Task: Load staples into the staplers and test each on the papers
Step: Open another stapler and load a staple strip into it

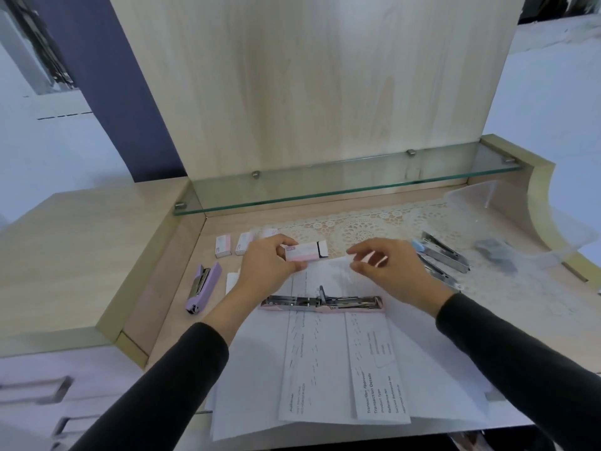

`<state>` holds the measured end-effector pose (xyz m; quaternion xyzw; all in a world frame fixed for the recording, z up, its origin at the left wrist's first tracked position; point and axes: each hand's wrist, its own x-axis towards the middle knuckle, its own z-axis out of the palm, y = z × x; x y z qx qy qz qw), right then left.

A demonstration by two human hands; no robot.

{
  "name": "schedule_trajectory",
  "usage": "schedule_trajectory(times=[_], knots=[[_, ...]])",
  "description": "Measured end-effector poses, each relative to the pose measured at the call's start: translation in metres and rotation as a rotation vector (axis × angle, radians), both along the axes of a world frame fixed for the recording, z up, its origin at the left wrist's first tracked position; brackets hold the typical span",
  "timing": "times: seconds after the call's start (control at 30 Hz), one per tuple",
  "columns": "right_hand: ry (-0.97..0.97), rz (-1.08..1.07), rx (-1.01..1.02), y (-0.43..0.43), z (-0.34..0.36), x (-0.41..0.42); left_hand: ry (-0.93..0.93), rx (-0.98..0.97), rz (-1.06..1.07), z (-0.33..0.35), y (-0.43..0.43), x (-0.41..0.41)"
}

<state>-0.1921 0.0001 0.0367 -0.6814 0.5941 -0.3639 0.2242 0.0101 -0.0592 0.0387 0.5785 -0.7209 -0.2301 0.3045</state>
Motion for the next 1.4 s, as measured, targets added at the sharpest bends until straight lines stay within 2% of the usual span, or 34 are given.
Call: schedule_trajectory(times=[0.2, 0.27, 0.37, 0.7, 0.83, 1.07, 1.4], knots=[[0.274, 0.092, -0.004, -0.021, 0.006, 0.022, -0.019, -0.012, -0.053, -0.007, 0.013, -0.008], [0.305, 0.099, 0.011, -0.025, 0.002, 0.026, -0.059, -0.041, -0.064, -0.009, 0.015, -0.008], [0.259, 0.111, 0.040, -0.025, -0.002, 0.026, -0.102, -0.041, -0.073, -0.014, 0.016, -0.004], [0.175, 0.072, 0.009, -0.026, -0.012, 0.020, -0.064, -0.010, -0.172, -0.018, 0.014, -0.002], [0.184, 0.111, -0.018, -0.028, -0.016, 0.019, -0.068, -0.027, -0.153, -0.021, 0.014, -0.004], [0.206, 0.012, -0.018, -0.028, -0.019, 0.007, -0.002, -0.058, -0.136, -0.025, 0.017, -0.005], [0.225, 0.035, -0.024, -0.029, -0.018, 0.012, 0.009, -0.094, -0.131, -0.026, 0.019, -0.004]])
